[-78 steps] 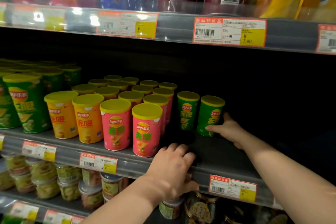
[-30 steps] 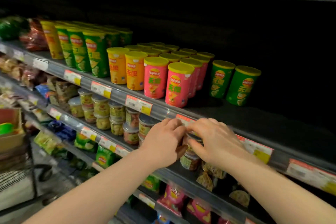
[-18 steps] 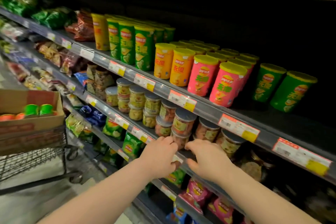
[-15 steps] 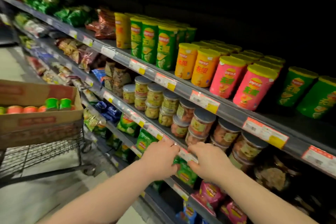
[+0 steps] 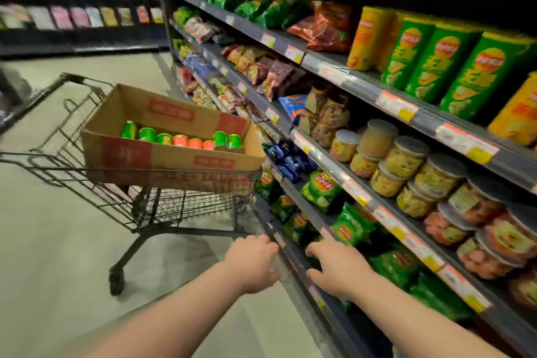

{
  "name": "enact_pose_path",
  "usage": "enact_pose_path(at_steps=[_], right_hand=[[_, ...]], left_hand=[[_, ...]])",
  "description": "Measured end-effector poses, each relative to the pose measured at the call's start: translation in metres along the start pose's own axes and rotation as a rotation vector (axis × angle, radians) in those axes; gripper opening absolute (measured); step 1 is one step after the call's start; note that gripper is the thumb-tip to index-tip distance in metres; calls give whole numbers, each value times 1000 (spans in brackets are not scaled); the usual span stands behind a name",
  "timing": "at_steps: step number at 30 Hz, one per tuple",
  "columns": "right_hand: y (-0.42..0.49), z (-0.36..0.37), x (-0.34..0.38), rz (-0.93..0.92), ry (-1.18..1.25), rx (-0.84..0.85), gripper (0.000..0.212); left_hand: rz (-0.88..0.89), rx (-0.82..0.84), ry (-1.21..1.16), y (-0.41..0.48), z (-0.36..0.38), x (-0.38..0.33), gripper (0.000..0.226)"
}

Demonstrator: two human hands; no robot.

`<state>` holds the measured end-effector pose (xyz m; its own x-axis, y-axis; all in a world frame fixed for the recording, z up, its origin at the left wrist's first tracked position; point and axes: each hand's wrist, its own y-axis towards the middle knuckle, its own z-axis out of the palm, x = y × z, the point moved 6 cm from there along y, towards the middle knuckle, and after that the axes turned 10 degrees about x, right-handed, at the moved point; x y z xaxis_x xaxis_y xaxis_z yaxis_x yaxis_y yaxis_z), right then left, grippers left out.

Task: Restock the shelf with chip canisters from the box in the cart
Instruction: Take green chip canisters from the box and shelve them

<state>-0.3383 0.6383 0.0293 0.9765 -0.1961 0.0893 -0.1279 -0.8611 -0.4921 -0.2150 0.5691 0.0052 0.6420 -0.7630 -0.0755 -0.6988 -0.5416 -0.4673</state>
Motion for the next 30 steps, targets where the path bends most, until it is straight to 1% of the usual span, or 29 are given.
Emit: enact_pose_path(at_steps=[4,9,16,20,30], right_hand=[[34,6,43,-58,-46,69,39],[72,7,79,-134,-102,108,41],[144,-5,112,-237,-133,151,46],[192,-26,116,-285,-138,164,45],[305,-96,79,-321,-132,197,42]], left_hand=[[-89,44,-51,-12,22,53,53],[-174,70,-129,-16,44,95,52],[-296,101,-219,-4,46,156,51],[-369,119,-256,25,33,189,53],[-400,118,-265,124,-39,238,49]])
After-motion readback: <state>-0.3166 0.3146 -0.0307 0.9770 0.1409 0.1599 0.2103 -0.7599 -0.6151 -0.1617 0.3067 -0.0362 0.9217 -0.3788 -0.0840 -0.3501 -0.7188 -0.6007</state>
